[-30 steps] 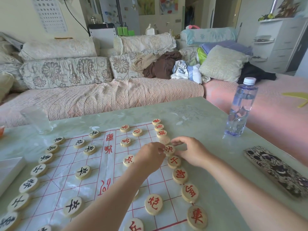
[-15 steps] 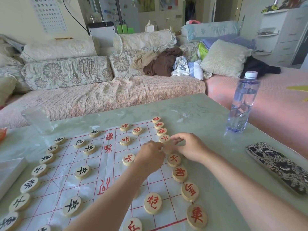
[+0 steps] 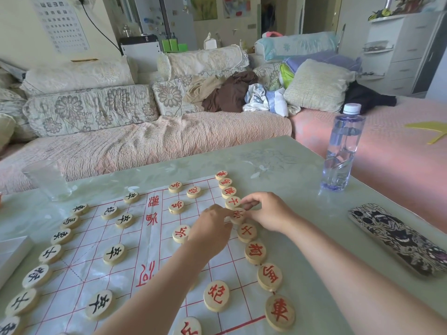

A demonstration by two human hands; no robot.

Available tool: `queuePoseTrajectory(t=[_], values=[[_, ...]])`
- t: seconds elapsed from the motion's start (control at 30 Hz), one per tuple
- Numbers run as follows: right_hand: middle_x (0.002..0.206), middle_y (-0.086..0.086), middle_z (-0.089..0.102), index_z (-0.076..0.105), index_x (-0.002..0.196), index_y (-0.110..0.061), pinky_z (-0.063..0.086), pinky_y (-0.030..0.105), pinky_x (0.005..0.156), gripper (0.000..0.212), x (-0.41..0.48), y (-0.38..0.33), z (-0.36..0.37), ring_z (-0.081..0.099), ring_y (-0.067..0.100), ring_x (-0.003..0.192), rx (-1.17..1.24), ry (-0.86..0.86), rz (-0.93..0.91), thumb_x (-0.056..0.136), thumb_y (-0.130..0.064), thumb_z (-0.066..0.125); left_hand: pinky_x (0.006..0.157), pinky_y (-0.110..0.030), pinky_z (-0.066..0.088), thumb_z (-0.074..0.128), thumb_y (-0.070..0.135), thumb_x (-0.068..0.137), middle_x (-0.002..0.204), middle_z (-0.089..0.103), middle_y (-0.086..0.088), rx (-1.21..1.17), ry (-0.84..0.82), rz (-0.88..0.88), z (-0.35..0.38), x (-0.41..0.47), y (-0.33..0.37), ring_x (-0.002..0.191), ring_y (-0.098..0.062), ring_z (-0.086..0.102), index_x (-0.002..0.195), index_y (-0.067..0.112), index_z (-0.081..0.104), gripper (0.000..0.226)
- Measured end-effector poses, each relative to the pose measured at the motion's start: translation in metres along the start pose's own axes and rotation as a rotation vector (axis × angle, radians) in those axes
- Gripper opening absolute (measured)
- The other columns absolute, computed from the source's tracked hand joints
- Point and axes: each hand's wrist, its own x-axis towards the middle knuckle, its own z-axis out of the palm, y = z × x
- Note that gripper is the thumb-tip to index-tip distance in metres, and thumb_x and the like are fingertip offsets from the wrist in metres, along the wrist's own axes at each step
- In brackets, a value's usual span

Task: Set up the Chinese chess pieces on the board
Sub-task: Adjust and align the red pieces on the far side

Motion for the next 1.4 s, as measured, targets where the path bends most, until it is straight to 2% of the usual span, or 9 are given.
queuePoseTrajectory(t=[0.2,0.4,0.6,0.87,1.0,1.07,1.17,1.23,1.4], values=[[0.094,-0.021,0.070,0.068,0.089,-0.047,0.052,0.029,0.091,0.024,-0.001,-0.001,-0.003,0.065,0.000,0.093,0.004,-0.025,-0.025,0.078,-0.032,0.082,0.079,-0.032,0.055,0.059,0.025,0.091,0.119,0.061,0.014,-0.120,0.037,-0.067,0.001,0.005,-0.002,0.101,-0.011,0.059,0.117,0.035,0.062,0.029],[0.092,-0.021,0.070,0.073,0.094,-0.044,0.054,0.031,0.089,0.024,-0.002,0.002,-0.004,0.066,0.001,0.092,0.026,-0.030,-0.026,0.076,-0.032,0.084,0.075,-0.035,0.058,0.066,0.026,0.087,0.108,0.063,0.020,-0.202,0.033,-0.106,0.002,0.010,0.000,0.091,-0.008,0.060,0.113,0.035,0.062,0.028],[0.097,-0.018,0.070,0.069,0.091,-0.045,0.052,0.023,0.082,0.022,-0.006,-0.002,-0.008,0.065,0.002,0.093,0.053,-0.034,-0.030,0.079,-0.031,0.080,0.074,-0.031,0.056,0.068,0.028,0.086,0.109,0.061,0.016,-0.198,0.053,-0.089,0.003,0.007,0.000,0.088,-0.009,0.060,0.117,0.033,0.060,0.033],[0.094,-0.014,0.069,0.071,0.086,-0.031,0.047,0.016,0.074,0.009,-0.041,0.004,-0.016,0.064,0.004,0.091,0.048,0.048,0.051,0.084,-0.022,0.071,0.074,-0.026,0.053,0.060,0.034,0.089,0.103,0.061,0.017,-0.100,-0.010,-0.032,-0.003,-0.018,0.003,0.089,-0.006,0.058,0.110,0.036,0.060,0.021],[0.101,-0.019,0.070,0.071,0.114,-0.032,0.044,0.016,0.074,0.028,-0.054,0.004,-0.013,0.061,-0.006,0.086,0.057,-0.005,0.064,0.089,-0.018,0.067,0.070,-0.027,0.054,0.055,0.032,0.090,0.101,0.064,0.019,-0.055,0.050,-0.050,-0.005,-0.030,0.008,0.089,-0.006,0.060,0.109,0.035,0.059,0.019],[0.103,-0.022,0.070,0.071,0.114,-0.035,0.046,0.018,0.072,0.035,-0.058,0.002,-0.012,0.061,-0.007,0.080,0.051,-0.025,0.035,0.090,-0.011,0.064,0.069,-0.027,0.055,0.054,0.032,0.090,0.098,0.066,0.019,-0.070,0.054,-0.061,-0.005,-0.035,0.010,0.088,-0.006,0.061,0.107,0.034,0.059,0.017],[0.102,-0.025,0.070,0.072,0.111,-0.038,0.056,0.024,0.076,0.040,-0.058,-0.001,-0.007,0.066,0.000,0.092,0.026,-0.023,0.024,0.086,-0.007,0.066,0.065,-0.021,0.052,0.056,0.032,0.090,0.096,0.066,0.017,-0.155,-0.003,-0.081,-0.007,-0.039,0.011,0.086,-0.007,0.062,0.103,0.034,0.063,0.015],[0.099,-0.023,0.070,0.073,0.109,-0.037,0.055,0.023,0.077,0.038,-0.057,-0.002,-0.006,0.067,0.002,0.092,0.016,-0.014,0.028,0.084,-0.009,0.071,0.060,-0.017,0.050,0.058,0.030,0.090,0.098,0.067,0.013,-0.232,-0.029,-0.116,-0.009,-0.038,0.011,0.085,-0.009,0.064,0.102,0.033,0.064,0.014],[0.099,-0.016,0.068,0.070,0.110,-0.039,0.046,0.016,0.073,0.038,-0.058,-0.004,-0.012,0.062,0.000,0.085,-0.016,-0.052,0.021,0.081,-0.017,0.080,0.082,-0.021,0.050,0.057,0.024,0.091,0.110,0.066,0.016,-0.306,-0.082,-0.108,-0.012,-0.036,0.010,0.099,-0.007,0.060,0.118,0.031,0.060,0.028]])
